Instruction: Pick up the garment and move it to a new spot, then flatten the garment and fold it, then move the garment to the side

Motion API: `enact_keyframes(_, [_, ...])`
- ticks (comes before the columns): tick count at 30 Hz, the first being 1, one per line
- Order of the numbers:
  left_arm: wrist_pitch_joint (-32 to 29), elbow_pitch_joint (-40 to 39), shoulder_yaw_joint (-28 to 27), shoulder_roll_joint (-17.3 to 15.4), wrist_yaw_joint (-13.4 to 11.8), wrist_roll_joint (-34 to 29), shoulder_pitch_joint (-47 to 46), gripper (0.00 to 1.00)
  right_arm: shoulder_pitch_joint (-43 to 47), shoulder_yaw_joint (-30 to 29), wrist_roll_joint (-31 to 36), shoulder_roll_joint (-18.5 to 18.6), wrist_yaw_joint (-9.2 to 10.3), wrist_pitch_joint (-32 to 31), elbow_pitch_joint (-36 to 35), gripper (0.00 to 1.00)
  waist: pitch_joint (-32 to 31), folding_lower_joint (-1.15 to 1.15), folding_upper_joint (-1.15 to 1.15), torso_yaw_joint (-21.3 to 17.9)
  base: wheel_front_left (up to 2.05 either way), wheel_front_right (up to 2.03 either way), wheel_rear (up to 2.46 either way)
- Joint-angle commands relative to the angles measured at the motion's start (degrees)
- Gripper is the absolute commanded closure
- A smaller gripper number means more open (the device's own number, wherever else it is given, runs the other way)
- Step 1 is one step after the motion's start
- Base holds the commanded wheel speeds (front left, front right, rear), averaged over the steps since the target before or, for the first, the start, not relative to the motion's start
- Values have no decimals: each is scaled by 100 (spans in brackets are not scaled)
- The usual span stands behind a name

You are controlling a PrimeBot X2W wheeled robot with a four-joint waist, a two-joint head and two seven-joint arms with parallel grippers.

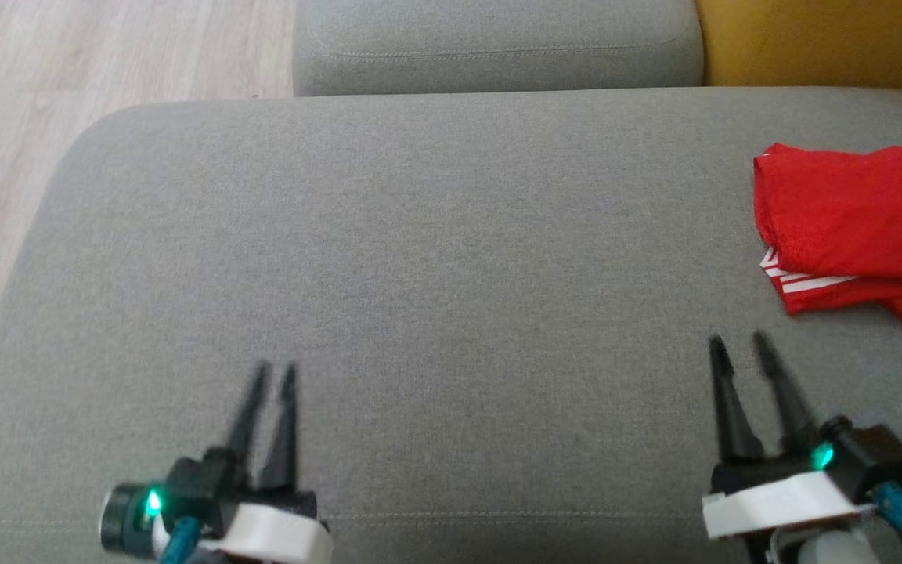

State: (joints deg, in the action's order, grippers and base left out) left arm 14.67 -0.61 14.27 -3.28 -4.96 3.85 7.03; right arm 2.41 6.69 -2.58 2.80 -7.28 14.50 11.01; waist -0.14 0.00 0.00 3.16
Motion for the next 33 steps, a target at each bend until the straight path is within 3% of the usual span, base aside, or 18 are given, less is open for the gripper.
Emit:
enact_keyframes(1, [-2, 29, 4, 0, 0, 3, 11, 100, 8, 2, -3, 0, 0, 0, 27, 100, 0, 0, 0, -1, 0, 0, 0])
enact_keyframes(33, [-383, 519, -332, -112, 301, 2289, -253, 100, -156, -155, -2318, 122, -4, -383, 212, 100, 9, 0, 0, -78, 0, 0, 0])
